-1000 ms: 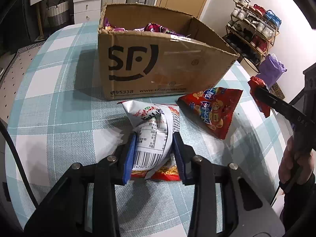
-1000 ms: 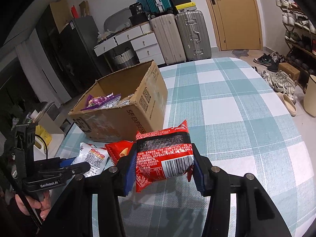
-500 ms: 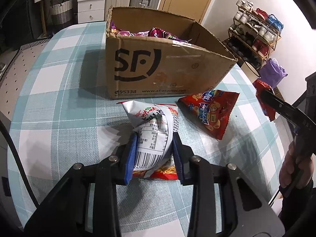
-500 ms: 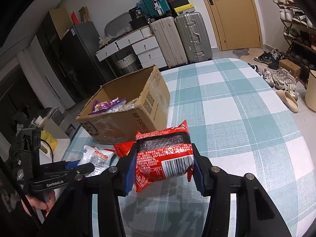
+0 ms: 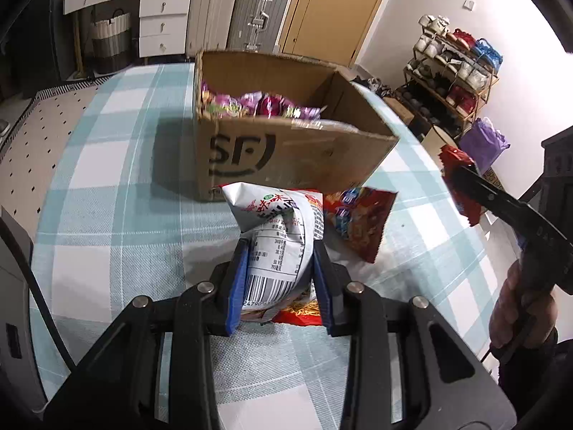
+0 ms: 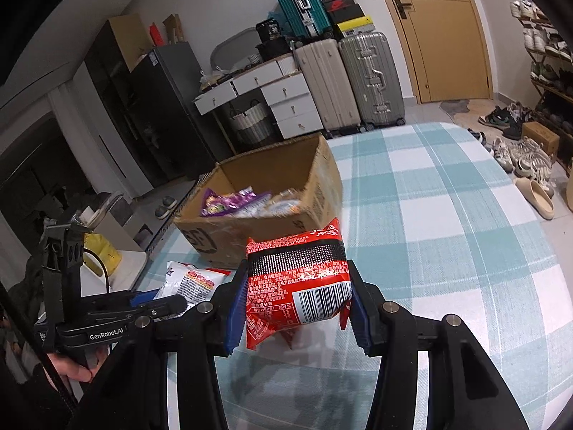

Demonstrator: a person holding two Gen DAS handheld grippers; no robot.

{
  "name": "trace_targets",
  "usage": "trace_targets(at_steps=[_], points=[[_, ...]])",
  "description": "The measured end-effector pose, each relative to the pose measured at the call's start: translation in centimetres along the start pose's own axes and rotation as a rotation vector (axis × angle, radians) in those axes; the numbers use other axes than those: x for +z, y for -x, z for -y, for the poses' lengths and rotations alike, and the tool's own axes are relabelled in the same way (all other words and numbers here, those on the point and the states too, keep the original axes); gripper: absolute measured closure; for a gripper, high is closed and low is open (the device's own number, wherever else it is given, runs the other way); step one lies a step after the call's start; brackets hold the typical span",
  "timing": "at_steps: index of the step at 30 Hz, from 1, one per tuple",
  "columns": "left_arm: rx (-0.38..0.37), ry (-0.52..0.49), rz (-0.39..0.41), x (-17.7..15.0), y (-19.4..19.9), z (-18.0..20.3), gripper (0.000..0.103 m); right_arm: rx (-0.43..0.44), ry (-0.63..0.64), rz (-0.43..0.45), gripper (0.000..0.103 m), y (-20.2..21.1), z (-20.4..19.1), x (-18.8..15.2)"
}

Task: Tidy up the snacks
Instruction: 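Carry the noodle bag and wafer packet over the box with both tools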

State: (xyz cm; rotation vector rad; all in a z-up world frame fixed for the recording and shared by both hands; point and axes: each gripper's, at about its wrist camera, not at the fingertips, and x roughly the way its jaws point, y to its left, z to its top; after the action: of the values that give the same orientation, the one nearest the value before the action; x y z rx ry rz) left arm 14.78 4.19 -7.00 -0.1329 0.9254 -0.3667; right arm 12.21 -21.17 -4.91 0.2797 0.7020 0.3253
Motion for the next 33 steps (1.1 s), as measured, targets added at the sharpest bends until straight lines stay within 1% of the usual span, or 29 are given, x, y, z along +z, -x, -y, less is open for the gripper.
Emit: trace_targets(at_steps=[8,11,15,20,26,33], points=[[0.003,-0.021,0.065,2.1,3.4,1.5,0.073,0.042,0.029,0.027,0.054,1.0,-1.7,2.0],[0.011,-0.030,0.084,3.2,4.1,2.1,0.073,0.053,0.050,0.040,0.054,1.4,-2.5,2.9],[0.020,-0.017,0.106,4.9,5.0,2.5,0.073,0.073,0.067,0.047,0.054,1.4,-3.2,4.1],[0.016,-0.030,0.122,7.2,5.2,3.3,0.073,0.091,0.066,0.054,0.054,1.0,-3.5,5.5],[0.015,-0.043,0.146,10.3,5.4,4.2,0.073,0.104,0.063,0.046,0.054,-0.5,-3.6,7.5],[0.017,-0.050,0.151,13.7,4.2,4.2,0.072,0.104,0.076,0.029,0.054,-2.8,-3.6,9.6]])
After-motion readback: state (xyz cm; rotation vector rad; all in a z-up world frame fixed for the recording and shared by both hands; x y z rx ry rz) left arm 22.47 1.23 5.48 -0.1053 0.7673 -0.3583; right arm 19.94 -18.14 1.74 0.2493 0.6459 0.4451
